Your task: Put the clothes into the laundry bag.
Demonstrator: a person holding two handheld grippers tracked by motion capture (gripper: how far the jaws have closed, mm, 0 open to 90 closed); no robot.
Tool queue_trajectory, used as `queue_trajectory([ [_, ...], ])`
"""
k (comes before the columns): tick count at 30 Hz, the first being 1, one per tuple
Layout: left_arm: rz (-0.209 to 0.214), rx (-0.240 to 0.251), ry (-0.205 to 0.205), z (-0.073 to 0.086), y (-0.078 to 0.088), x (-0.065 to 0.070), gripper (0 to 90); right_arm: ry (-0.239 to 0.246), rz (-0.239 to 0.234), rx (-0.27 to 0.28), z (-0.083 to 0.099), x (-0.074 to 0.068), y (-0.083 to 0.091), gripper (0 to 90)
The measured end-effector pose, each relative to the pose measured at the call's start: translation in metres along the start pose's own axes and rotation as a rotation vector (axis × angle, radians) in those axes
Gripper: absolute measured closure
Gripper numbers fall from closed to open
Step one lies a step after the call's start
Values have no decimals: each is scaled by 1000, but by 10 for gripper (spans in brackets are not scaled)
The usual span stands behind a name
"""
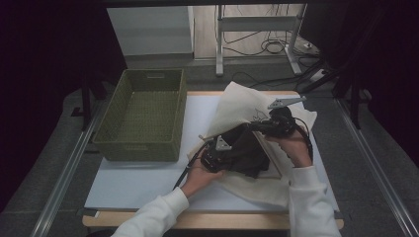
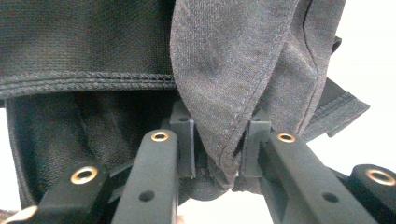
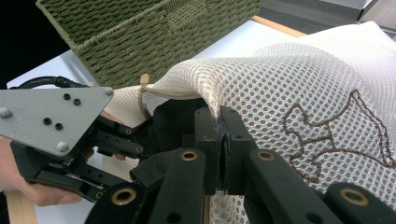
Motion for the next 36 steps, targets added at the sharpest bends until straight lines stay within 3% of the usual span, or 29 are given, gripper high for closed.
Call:
queue_trajectory([
  [28,-58,19,8,-18,-30,-10,708,0,-1,8,-2,-1,3,873],
  [36,-74,46,22,-24,-39,-14,704,0,-3,14,-2,-1,3,873],
])
Point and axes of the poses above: each handheld gripper's, and its own axes: y roughly backward along the jaws, z roughly out of its underside, x roughly to its right, the point moved 10 cm from there along -y, roughly forward along the jaws, and after that the axes turned 1 degree about z, right-handed, at the moved point
